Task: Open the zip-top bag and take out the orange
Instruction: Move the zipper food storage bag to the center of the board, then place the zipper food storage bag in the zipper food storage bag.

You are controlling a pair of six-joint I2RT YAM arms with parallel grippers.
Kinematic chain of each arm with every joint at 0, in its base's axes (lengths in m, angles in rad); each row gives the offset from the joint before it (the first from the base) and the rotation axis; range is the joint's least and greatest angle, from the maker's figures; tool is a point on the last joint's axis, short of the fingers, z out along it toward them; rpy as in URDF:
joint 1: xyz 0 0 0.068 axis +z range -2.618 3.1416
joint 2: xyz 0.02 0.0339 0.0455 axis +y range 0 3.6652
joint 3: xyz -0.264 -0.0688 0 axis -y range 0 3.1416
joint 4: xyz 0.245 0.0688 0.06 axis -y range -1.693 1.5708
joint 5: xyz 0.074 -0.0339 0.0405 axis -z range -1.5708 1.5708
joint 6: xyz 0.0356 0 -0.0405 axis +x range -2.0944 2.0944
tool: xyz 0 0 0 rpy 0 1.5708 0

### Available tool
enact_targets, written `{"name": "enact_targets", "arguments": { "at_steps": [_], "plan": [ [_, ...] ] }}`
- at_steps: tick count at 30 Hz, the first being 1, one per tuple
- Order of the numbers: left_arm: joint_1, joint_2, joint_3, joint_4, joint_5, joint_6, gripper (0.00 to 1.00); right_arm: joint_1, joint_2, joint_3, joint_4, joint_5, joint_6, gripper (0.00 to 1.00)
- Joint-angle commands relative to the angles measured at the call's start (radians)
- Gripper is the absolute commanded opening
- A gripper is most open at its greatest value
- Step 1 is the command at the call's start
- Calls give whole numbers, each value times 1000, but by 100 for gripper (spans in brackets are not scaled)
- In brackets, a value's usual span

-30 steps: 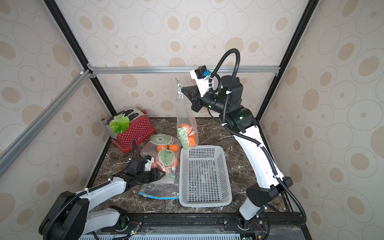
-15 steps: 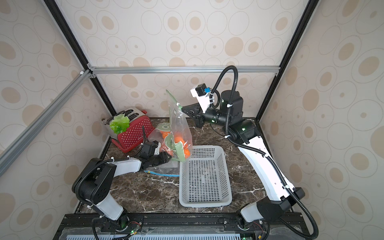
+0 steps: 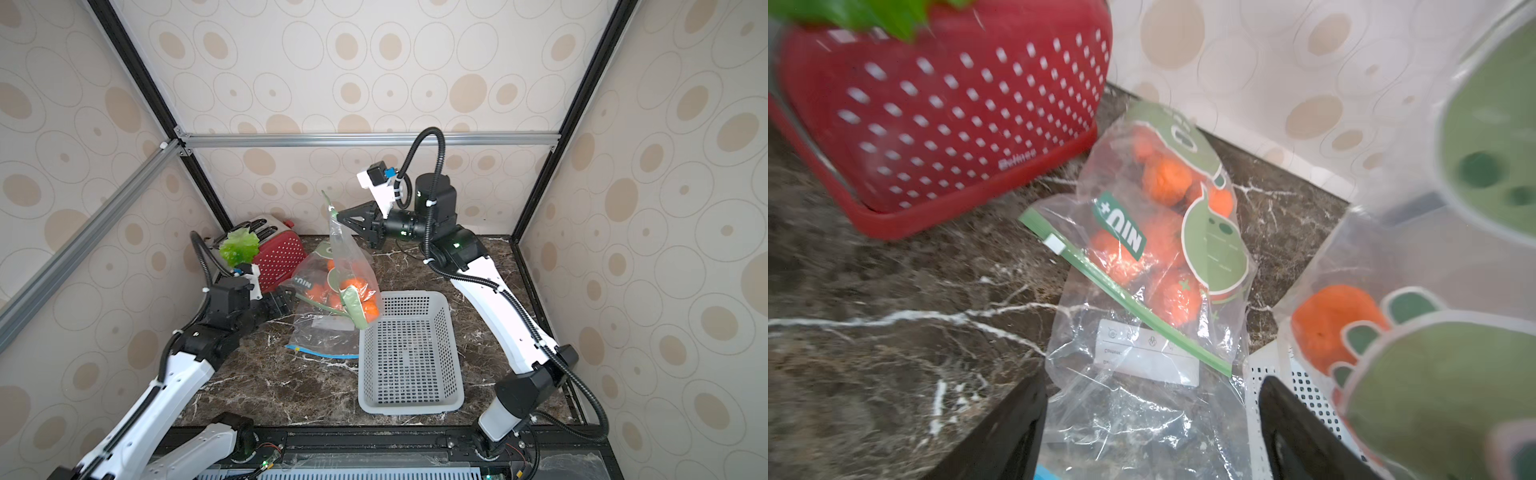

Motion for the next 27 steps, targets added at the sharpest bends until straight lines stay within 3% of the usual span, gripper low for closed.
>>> {"name": "enact_targets", "arguments": {
  "at_steps": [1,8,11,14,17,21,25,27],
  "plan": [
    [4,-70,89,-270,-110,81,84,47,58,90,-24,-41,-8,0],
    [4,-204,169,-391,-187,210,90,145,139,146,-193,-87,-196,0],
    [5,-229,181,-417,-180,234,90,148,108,69,-280,-66,-326,0],
    [4,-245,188,-440,-120,262,89,146,28,-128,-371,49,-506,0],
    [5,-265,183,-418,50,322,89,133,-67,-368,-306,164,-620,0],
    [5,-272,181,-343,385,411,88,120,-186,-638,-162,212,-788,0],
    [2,-257,189,-247,616,445,85,118,-285,-759,-22,195,-770,0],
    [-9,-250,191,-217,658,515,85,119,-324,-802,10,165,-763,0]
  ]
}}
